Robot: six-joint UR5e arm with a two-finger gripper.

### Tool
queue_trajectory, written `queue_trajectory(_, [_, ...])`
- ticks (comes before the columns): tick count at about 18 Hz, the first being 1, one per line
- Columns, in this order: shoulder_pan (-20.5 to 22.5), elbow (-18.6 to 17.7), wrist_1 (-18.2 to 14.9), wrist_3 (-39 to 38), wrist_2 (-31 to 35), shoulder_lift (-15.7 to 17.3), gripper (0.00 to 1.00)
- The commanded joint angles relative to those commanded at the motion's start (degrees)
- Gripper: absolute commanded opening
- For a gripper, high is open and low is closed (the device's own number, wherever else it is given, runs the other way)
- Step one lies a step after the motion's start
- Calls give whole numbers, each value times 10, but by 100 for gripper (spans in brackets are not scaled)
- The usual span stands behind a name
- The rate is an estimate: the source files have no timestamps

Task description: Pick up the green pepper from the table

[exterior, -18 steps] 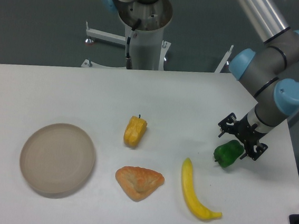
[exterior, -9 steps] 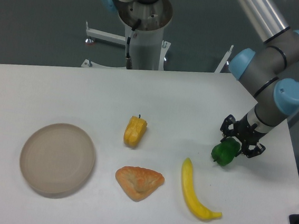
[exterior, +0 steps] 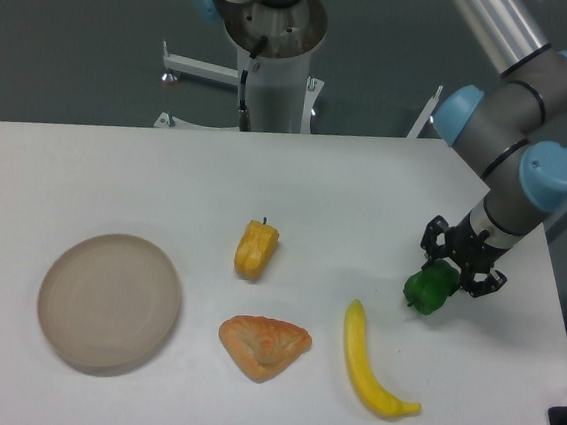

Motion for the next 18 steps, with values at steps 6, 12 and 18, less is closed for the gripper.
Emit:
queue_trajectory(6, [-33,-11,3,-9,26,51,33])
queue_trajectory(12, [-59,-11,8,-7,69,69,33])
queue_trajectory(18, [-70,-11,33,-6,94,70,33])
